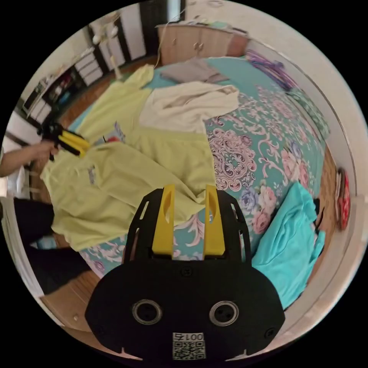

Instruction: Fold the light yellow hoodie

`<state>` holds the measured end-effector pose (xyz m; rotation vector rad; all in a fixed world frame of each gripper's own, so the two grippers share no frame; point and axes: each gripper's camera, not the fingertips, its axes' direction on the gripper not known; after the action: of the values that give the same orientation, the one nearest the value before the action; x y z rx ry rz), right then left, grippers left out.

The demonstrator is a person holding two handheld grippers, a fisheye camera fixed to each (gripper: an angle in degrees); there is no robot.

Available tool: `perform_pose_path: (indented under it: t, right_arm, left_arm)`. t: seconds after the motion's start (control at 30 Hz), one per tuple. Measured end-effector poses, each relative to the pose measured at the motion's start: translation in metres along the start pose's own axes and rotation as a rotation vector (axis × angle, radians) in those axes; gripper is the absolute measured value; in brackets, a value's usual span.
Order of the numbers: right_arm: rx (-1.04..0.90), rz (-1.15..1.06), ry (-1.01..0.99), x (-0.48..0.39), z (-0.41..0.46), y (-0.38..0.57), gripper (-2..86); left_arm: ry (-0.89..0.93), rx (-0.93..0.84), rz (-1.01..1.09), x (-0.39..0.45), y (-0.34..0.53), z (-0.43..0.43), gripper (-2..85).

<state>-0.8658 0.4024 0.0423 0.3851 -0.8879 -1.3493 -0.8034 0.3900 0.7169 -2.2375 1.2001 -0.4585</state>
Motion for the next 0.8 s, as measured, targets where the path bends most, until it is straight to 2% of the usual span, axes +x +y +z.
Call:
perform_pose_path:
  t: [0.17,0.27,0.37,0.43,0.5,0.63,0.8]
  right_arm:
    - [-0.288,-0.226,-0.072,-0.016,0.123,-0.015,5.1]
    - [-0.274,-0.263,-0.110,-0.020,0.136,0.000,2.1]
    - [-0.211,-0.212,-0.138,-0.008,0.132,0.016,1.3]
    - [-0.160,-0.216,-0.159,-0.004,0.127,0.023,1.0]
    - [-0.130,-0.222,-0.170,0.000,0.128,0.025,0.9]
    - [-0.207,-0.303,-0.108,-0.002,0.162,0.019,0.7]
    - [-0.207,-0.338,-0.106,0.000,0.188,0.020,0.6]
  left_arm:
    - [0.136,-0.052,0.000,0.013,0.007,-0.015,14.6]
    - [0.261,-0.023,0.007,0.025,0.015,-0.027,17.3]
    - [0.332,0.027,-0.055,0.033,0.028,-0.033,18.0]
    - [0.260,0.039,-0.103,0.040,0.032,-0.030,14.5]
    - [0.149,0.029,-0.192,0.045,0.035,-0.023,7.5]
    - [0.151,0.115,-0.255,0.060,0.045,-0.033,1.2]
    - [0.213,0.107,-0.248,0.063,0.069,-0.072,-0.5]
